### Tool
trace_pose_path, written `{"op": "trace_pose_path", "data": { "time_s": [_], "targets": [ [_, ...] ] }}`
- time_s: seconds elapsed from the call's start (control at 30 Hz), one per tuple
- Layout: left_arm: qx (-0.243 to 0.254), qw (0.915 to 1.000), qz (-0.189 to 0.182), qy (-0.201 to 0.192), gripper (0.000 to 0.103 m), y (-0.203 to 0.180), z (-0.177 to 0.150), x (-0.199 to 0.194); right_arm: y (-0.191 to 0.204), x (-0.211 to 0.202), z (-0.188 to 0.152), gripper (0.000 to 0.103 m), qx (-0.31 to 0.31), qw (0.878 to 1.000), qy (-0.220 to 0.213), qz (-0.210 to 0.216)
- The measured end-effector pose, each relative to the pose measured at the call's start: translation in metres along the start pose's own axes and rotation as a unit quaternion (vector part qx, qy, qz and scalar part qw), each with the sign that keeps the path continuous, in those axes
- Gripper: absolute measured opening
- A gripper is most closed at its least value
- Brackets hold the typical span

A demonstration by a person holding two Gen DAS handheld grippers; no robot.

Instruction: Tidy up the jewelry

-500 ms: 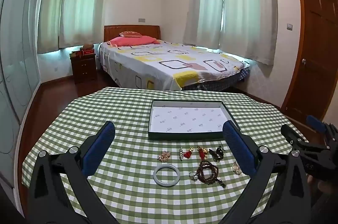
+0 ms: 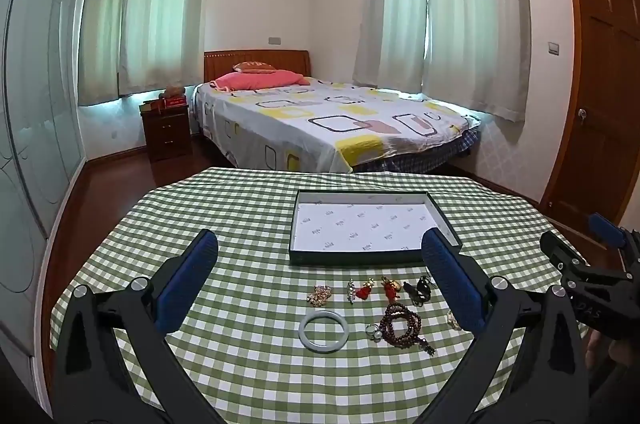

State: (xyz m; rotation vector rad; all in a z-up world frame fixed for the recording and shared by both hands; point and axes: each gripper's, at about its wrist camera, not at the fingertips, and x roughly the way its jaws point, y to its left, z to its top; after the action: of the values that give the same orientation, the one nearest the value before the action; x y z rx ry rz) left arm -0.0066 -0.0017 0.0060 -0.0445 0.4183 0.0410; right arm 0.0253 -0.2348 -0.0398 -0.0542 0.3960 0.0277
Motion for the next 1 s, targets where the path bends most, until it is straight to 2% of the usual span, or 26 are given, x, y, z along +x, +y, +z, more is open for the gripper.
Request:
{"op": "trace_pose_path", "data": {
  "time_s": [1.0],
  "targets": [
    [0.000, 0.9999, 0.011, 0.003, 0.099, 0.0009, -0.0047, -0.0017, 0.0009, -0.0048, 0.0024, 0.097, -0.002, 1.000, -0.007, 0.000]
  ]
}}
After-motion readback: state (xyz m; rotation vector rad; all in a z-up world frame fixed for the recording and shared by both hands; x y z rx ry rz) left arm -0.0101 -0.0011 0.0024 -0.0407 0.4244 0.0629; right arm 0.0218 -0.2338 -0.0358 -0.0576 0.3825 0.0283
